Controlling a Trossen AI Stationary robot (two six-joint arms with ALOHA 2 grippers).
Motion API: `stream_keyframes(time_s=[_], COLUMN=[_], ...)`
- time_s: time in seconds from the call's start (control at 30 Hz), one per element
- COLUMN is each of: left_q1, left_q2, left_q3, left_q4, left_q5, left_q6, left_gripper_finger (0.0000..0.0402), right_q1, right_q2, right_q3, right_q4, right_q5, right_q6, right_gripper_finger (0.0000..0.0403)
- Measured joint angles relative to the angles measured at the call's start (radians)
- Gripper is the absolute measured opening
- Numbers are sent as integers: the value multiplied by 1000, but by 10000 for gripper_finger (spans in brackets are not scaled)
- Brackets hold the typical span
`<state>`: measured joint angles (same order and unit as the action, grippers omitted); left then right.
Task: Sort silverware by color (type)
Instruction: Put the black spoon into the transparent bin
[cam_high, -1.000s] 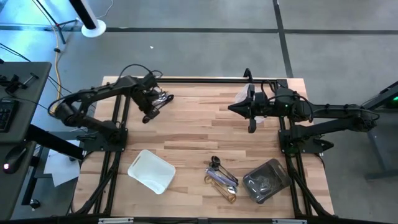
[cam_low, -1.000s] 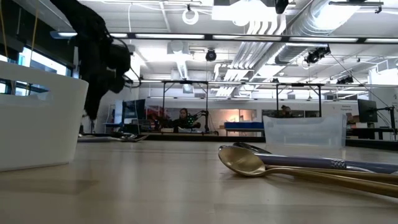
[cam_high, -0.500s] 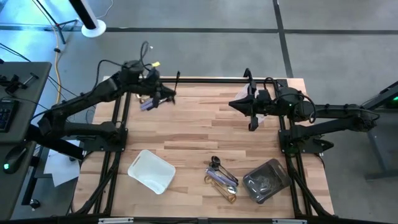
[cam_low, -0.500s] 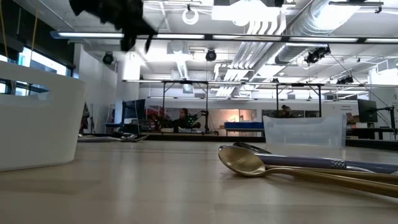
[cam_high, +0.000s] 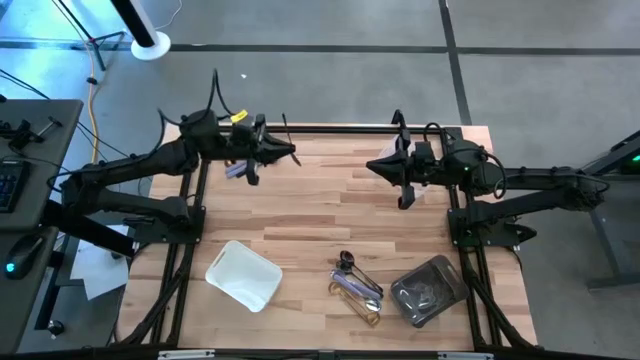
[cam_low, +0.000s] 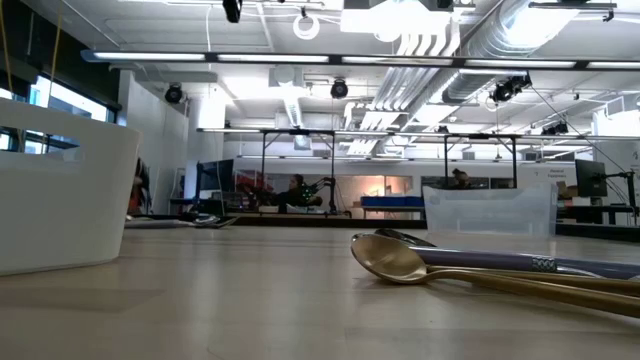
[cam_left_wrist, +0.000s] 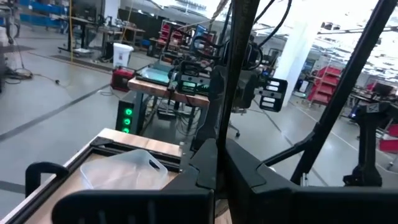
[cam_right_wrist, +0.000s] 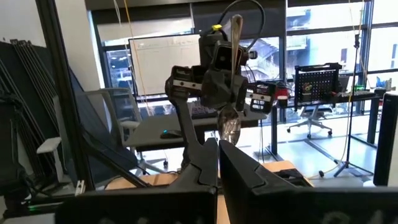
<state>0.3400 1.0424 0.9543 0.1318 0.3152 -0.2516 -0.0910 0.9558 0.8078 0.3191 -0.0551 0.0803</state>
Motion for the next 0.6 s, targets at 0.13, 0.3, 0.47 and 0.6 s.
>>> stream_keyframes(time_s=[0.13, 0.3, 0.47, 0.6], left_q1=[-16, -30, -58, -87], left_q2=[2, 44, 129, 193], left_q3=[0, -1, -1, -2], left_q4=[0, 1, 0, 40], left_q5=[-11, -13, -14, -84], left_q6=[2, 27, 26, 21], left_gripper_finger=[0, 0, 0, 0], right_q1=[0, -1, -20, -29], right_q2=[24, 135, 248, 313], right_q3=[34, 145, 260, 329], right_q4=[-19, -152, -190, -192], right_q5=[0, 1, 55, 65], right_q6=[62, 42, 27, 16], right_gripper_finger=[1, 21, 86, 148])
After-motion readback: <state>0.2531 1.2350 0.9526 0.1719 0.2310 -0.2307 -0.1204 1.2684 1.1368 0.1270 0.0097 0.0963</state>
